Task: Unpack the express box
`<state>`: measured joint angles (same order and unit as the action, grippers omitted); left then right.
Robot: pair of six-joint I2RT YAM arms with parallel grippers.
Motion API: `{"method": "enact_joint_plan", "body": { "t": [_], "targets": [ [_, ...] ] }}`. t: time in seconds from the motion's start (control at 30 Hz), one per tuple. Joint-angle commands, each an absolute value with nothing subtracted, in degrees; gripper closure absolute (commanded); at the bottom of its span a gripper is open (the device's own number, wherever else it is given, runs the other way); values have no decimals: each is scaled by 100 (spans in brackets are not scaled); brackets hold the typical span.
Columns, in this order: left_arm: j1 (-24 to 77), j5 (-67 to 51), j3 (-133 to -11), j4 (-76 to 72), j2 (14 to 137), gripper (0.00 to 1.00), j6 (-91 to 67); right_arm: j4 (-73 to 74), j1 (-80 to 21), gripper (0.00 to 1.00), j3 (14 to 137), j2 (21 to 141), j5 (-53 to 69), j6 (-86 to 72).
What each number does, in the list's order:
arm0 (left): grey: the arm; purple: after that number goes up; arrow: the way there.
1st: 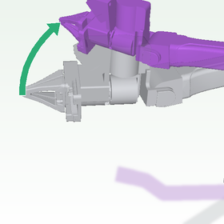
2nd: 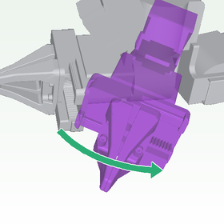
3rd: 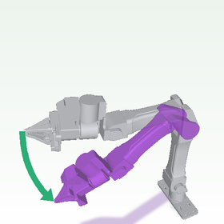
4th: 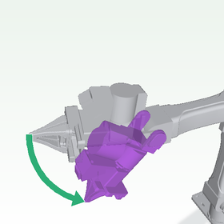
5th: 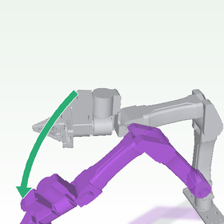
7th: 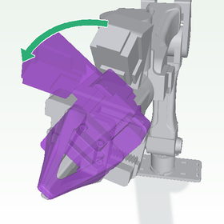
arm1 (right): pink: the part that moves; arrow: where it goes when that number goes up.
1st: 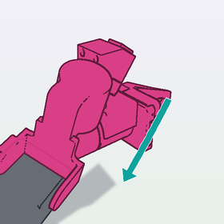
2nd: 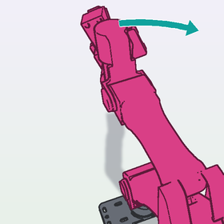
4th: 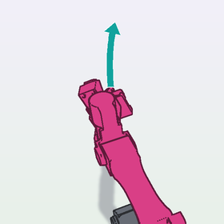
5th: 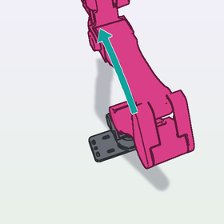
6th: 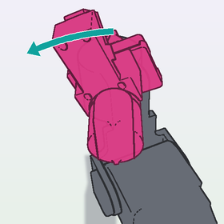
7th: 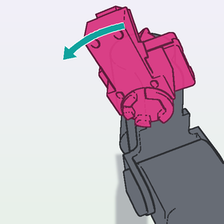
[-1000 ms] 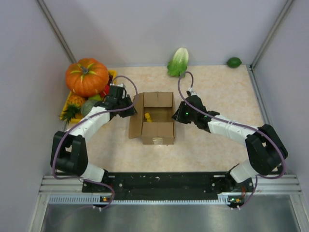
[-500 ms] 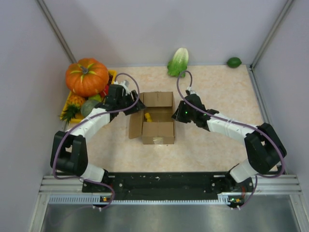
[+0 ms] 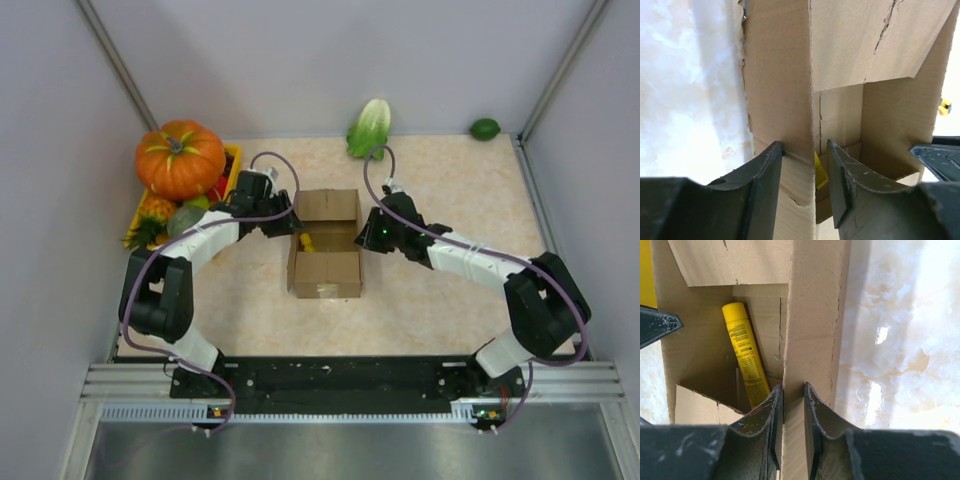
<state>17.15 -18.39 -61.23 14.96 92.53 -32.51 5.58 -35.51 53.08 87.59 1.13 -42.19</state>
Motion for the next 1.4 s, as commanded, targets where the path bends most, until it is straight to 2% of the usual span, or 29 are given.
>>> {"method": "enact_joint_plan", "body": {
  "t": [0.0, 0.03, 0.1, 0.2, 0.23, 0.27, 0.33, 0.47, 0.6, 0.77, 1.0, 1.23, 1.27, 1.3, 1.37],
  "targets": [
    [1916, -1846, -6477, 1722, 9430, 58, -3059, 633, -3630, 82, 5476, 8991, 246, -4131],
    [1925, -1837, -6512, 1757, 9439, 64, -3032, 633, -3639, 82, 5493, 9000, 246, -4122],
    [1942, -1872, -6574, 1793, 9483, 67, -2980, 659, -3647, 82, 5502, 8983, 229, -4104],
    [1969, -1828, -6653, 1881, 9475, 86, -2778, 729, -3639, 81, 5546, 8921, 158, -4096],
    [1969, -1811, -6714, 1924, 9483, 97, -2725, 764, -3647, 81, 5581, 8886, 89, -4078],
    [1969, -1811, -6758, 1994, 9510, 100, -2672, 799, -3647, 79, 5607, 8799, 44, -4061],
    [1969, -1819, -6916, 2161, 9554, 100, -2479, 949, -3647, 77, 5712, 8710, -130, -3982],
    [1969, -1872, -7189, 2443, 9650, 100, -2022, 1239, -3647, 64, 5923, 8412, -430, -3780],
    [1969, -2223, -7453, 2724, 9729, 100, -1417, 1432, -3647, 58, 6126, 8025, -694, -3324],
    [1969, -2979, -7778, 3110, 9949, 100, -818, 1538, -3647, 54, 6310, 7559, -791, -2787],
    [1969, -2646, -7857, 3506, 9862, 100, -63, 1573, -3647, 49, 6240, 7409, -485, -2040],
    [1978, -2531, -7831, 3718, 9651, 100, 702, 1450, -3656, 49, 5907, 7506, -536, -1723],
    [1978, -2566, -7840, 3726, 9659, 99, 747, 1433, -3656, 48, 5889, 7532, -545, -1705],
    [1978, -2584, -7857, 3787, 9668, 90, 843, 1407, -3656, 47, 5863, 7628, -519, -1688],
    [1978, -2549, -7884, 3841, 9686, 85, 826, 1327, -3656, 44, 5862, 7734, -466, -1618]
  ]
}}
